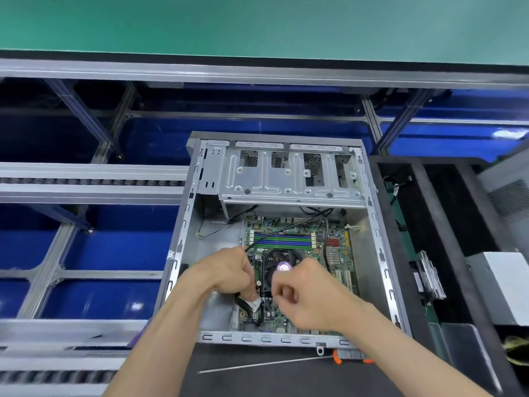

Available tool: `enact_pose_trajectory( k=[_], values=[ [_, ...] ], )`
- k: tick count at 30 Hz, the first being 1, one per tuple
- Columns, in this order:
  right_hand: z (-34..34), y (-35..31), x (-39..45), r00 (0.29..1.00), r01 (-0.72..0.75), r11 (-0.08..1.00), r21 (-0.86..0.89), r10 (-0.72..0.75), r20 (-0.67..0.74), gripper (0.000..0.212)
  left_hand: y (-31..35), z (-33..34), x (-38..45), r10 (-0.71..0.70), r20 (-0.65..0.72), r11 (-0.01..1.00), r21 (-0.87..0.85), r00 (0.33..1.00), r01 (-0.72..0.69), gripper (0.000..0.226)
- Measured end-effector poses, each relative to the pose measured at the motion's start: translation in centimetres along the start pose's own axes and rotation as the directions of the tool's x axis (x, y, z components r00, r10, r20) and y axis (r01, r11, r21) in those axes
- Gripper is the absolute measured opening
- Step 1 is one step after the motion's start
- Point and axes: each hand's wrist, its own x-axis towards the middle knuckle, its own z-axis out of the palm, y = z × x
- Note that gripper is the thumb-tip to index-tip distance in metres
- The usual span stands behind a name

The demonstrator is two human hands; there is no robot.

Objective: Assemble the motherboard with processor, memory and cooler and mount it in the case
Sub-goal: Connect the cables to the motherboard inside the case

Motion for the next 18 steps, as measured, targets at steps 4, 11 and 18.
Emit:
enact_pose_trajectory(
  k=[4, 11, 18],
  values=[
    [1.0, 0.5, 0.4, 0.941, -0.106, 0.99, -0.092, 0.129, 0.313, 0.016, 0.1, -0.1, 0.2, -0.005, 0.014, 1.0, -0.013, 1.0, 0.005, 0.018],
    [2.2, 0.3, 0.8, 0.83, -0.138, 0.988, -0.068, 0.153, 0.537, 0.027, 0.0, -0.1, 0.3, 0.029, 0.022, 1.0, -0.008, 0.999, -0.028, 0.02],
    [3.2, 0.3, 1.6, 0.831, -0.167, 0.982, -0.084, 0.186, 0.524, 0.027, 0.1, 0.0, 0.5, 0.025, 0.031, 1.0, -0.007, 0.999, -0.025, 0.013]
  ],
)
